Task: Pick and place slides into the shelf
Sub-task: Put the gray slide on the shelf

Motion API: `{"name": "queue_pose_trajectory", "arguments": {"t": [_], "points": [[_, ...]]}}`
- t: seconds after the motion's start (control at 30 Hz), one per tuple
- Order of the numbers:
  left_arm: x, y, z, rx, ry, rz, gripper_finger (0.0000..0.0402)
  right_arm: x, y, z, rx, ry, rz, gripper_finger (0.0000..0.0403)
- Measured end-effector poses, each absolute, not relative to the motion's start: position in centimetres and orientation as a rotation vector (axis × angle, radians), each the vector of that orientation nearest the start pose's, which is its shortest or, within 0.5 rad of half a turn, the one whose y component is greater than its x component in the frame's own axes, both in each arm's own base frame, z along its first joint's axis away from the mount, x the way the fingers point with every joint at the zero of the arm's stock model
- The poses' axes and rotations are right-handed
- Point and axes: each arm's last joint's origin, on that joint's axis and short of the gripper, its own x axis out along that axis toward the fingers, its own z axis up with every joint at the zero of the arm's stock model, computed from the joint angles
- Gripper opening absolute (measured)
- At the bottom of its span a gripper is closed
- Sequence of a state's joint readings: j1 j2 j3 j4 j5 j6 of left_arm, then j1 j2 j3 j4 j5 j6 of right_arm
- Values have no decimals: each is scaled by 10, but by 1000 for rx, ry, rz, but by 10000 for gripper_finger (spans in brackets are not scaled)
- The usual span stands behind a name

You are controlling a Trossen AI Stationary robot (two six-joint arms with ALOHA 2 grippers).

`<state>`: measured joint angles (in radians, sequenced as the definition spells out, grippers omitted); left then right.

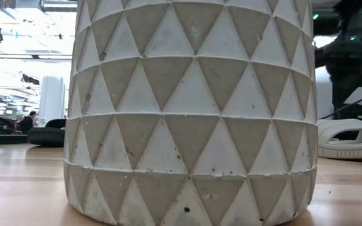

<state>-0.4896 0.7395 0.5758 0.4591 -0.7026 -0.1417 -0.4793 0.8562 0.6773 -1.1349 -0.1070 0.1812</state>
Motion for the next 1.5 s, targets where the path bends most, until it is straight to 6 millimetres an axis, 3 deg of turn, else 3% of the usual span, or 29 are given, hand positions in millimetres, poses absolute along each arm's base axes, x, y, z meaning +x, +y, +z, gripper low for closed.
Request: {"name": "queue_pose_trajectory", "arguments": {"t": [0.3,0.6,0.9,1.17,1.5], "points": [[153,-59,324,-296,-234,221,185,148,-73,239,451,1282,-363,109],[153,-60,324,-310,-233,220,185,156,-78,256,365,1338,-285,109],[153,-59,323,-307,-226,225,185,142,-66,259,385,1481,-61,109],[153,-60,322,-304,-219,227,185,148,-44,262,414,1390,291,109],[153,-60,321,-303,-211,227,185,160,-30,256,350,1457,364,109]]}}
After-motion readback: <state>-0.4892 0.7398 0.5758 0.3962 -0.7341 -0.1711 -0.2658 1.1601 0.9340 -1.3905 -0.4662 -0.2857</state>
